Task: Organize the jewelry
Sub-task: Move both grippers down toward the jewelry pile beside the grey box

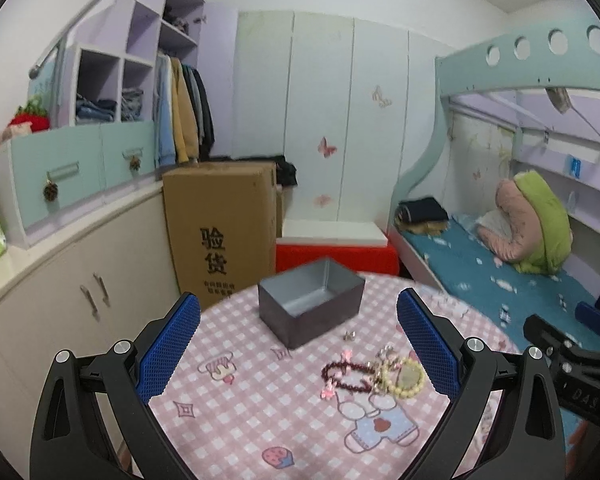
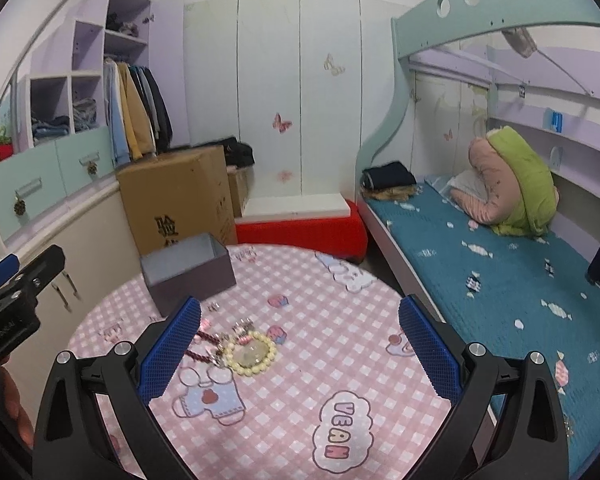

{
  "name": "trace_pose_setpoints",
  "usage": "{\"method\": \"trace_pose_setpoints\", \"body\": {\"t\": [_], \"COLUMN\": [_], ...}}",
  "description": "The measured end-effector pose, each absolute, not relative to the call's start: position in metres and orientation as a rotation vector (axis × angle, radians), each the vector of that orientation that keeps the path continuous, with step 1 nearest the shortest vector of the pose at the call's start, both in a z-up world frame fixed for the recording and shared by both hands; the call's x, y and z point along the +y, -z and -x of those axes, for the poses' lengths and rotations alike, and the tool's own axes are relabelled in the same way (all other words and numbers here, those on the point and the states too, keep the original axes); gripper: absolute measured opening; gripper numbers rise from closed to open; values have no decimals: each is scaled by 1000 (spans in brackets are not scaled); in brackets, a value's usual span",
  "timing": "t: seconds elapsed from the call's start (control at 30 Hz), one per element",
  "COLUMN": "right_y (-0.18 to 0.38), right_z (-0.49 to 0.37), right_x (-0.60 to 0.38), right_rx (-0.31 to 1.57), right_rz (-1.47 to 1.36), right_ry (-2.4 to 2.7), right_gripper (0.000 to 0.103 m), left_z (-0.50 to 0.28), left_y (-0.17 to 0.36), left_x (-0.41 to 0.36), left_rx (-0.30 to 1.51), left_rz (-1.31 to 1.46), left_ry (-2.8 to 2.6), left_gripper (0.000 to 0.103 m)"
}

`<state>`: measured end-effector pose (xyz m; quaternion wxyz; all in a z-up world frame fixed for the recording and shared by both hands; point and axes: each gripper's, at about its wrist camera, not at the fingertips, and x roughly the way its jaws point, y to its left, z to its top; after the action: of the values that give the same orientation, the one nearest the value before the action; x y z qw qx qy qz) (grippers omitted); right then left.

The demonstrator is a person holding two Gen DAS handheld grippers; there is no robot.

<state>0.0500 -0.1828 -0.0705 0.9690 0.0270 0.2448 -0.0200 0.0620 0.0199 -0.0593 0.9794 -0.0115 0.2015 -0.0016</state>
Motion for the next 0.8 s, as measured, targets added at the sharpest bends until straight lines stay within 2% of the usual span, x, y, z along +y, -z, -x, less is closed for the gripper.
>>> {"method": "trace_pose_setpoints", "body": {"t": [0.3, 0.43, 0.8], "right_y": [122, 144, 176], "right_z": [-93, -104, -132], "right_x": [-187, -187, -190], "right_rx": [699, 757, 853], "right_rz": [-50, -60, -69], "right_ry": [34, 14, 2], "right_gripper": [97, 97, 97], "left_z": [-118, -138, -174], "left_y": [145, 171, 202], "left_x": [11, 3, 1], "left_rx": [729, 821, 959], "left_rz": [-65, -137, -130], "left_ry": [43, 41, 70], "left_gripper": [96, 96, 95]}}
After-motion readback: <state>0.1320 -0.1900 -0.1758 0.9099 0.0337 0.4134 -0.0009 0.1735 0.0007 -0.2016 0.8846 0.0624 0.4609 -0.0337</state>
